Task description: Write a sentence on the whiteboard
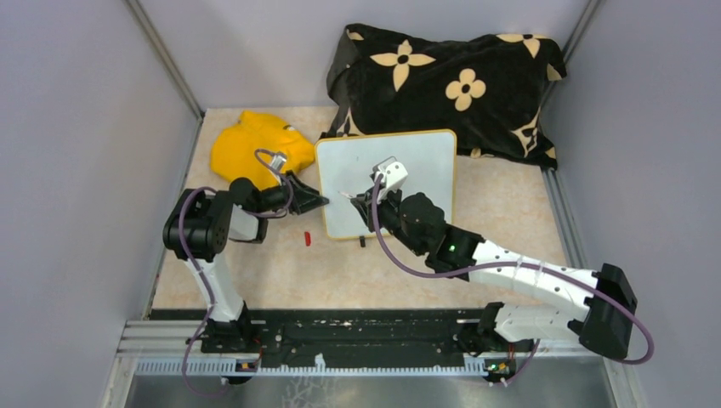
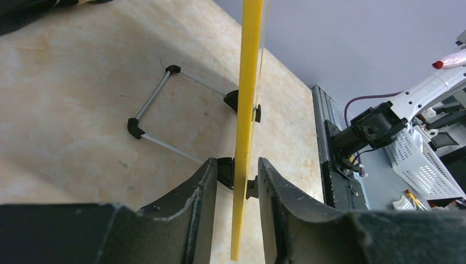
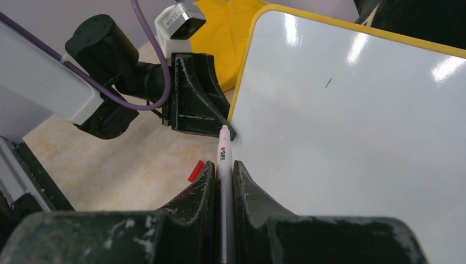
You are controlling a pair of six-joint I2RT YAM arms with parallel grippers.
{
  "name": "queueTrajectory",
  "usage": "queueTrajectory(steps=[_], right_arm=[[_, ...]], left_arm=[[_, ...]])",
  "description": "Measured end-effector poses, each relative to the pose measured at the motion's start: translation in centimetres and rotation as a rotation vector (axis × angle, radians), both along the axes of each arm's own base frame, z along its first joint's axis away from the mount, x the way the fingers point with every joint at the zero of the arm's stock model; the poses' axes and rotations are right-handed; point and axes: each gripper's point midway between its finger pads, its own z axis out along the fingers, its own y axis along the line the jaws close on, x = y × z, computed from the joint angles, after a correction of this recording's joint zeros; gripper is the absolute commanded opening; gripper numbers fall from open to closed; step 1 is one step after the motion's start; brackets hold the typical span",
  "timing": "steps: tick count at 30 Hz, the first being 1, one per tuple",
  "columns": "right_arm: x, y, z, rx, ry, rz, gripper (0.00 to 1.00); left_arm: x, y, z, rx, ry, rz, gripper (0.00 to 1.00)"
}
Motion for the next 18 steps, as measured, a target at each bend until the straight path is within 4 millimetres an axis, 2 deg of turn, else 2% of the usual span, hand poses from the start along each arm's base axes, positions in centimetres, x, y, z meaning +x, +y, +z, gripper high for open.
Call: queueTrajectory(steps=[10,18], right_arm=[[0.2,0.6,-0.5,-0.003,0.009,0.003,0.00],[0.3,0.6,-0.3,0.003,0.006,0.003,0.00]], left_arm=[[-0.6,-0.9,-1.0,0.005,0.031,-0.032,0.34],[-0.8,-1.1,-1.2,0.007,0.042,-0.041,0.24]])
